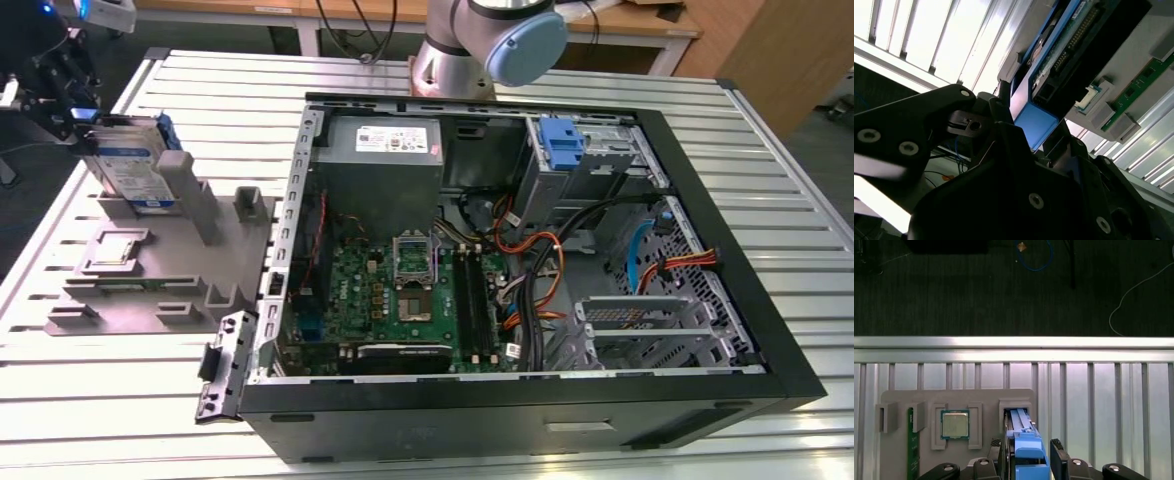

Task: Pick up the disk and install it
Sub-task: 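Pick up the disk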

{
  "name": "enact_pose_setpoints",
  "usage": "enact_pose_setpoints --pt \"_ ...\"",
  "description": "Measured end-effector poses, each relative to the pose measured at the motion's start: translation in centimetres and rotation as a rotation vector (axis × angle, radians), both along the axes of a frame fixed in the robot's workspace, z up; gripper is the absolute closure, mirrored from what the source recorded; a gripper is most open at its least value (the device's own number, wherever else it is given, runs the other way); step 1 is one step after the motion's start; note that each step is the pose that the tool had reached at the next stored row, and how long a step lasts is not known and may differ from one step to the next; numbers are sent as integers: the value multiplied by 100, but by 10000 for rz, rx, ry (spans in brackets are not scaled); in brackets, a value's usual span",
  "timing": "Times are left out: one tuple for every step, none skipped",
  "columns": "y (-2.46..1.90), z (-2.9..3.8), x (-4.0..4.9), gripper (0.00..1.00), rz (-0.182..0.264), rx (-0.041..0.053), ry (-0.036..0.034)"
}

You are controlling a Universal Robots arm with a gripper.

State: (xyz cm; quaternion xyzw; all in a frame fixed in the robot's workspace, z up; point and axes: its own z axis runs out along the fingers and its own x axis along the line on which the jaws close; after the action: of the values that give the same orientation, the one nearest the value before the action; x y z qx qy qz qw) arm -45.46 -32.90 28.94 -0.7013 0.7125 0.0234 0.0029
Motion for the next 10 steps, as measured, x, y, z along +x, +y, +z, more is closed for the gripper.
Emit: enact_pose_setpoints --pt "0 -1 0 49 0 -1 0" --pt "0 -12 3 49 1 -11 -6" --pt "0 -14 2 49 0 -12 -10" --pt "0 -14 2 49 0 -12 -10" --pt "0 -14 2 49 0 -12 -10" --pt "0 -14 2 49 -1 -12 -10" --pt "0 -14 2 49 0 -12 -10" --pt "0 -14 2 49 0 -12 -10" --pt "0 -15 2 49 -1 -12 -10" --pt "0 -15 2 49 0 -12 -10"
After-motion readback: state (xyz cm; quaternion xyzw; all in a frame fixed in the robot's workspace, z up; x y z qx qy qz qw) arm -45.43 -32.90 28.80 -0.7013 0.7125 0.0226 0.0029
